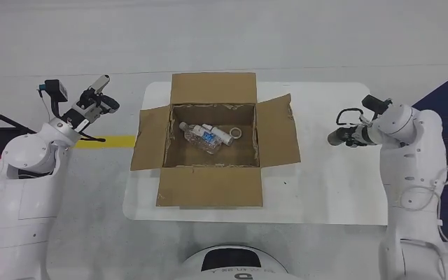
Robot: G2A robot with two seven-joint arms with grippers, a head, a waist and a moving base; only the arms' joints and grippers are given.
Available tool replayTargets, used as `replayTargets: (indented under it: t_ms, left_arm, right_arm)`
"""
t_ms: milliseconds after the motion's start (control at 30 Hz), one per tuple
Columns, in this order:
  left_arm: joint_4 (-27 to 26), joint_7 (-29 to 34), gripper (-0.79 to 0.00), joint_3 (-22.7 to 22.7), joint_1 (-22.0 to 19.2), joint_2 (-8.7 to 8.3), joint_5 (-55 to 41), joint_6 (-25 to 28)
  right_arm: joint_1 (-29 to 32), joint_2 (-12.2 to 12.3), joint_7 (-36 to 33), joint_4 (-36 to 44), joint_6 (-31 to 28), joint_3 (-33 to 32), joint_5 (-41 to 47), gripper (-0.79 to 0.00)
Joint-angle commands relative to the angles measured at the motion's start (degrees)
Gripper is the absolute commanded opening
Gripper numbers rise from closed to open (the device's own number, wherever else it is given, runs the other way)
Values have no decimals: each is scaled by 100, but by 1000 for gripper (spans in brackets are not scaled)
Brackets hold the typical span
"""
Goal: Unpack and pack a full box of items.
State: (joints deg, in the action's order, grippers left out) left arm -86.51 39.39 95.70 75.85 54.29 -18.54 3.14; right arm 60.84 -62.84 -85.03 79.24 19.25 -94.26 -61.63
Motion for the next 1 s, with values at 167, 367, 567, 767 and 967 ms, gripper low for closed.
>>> replayTargets:
  t_ms: [167,367,567,767,967]
  left_arm:
    - [0,0,0,0,-1,0,0,0]
    - [0,0,0,0,-1,0,0,0]
    - [0,0,0,0,-1,0,0,0]
    - [0,0,0,0,-1,0,0,0]
    - [0,0,0,0,-1,0,0,0]
  right_arm:
    - [-329,-38,74,-690,74,215,48,-785]
    - [-428,-55,183,-878,183,350,-14,-785]
    - [-428,-55,183,-878,183,350,-14,-785]
    - [-428,-55,183,-878,183,350,-14,-785]
    - [-428,-55,183,-878,183,350,-14,-785]
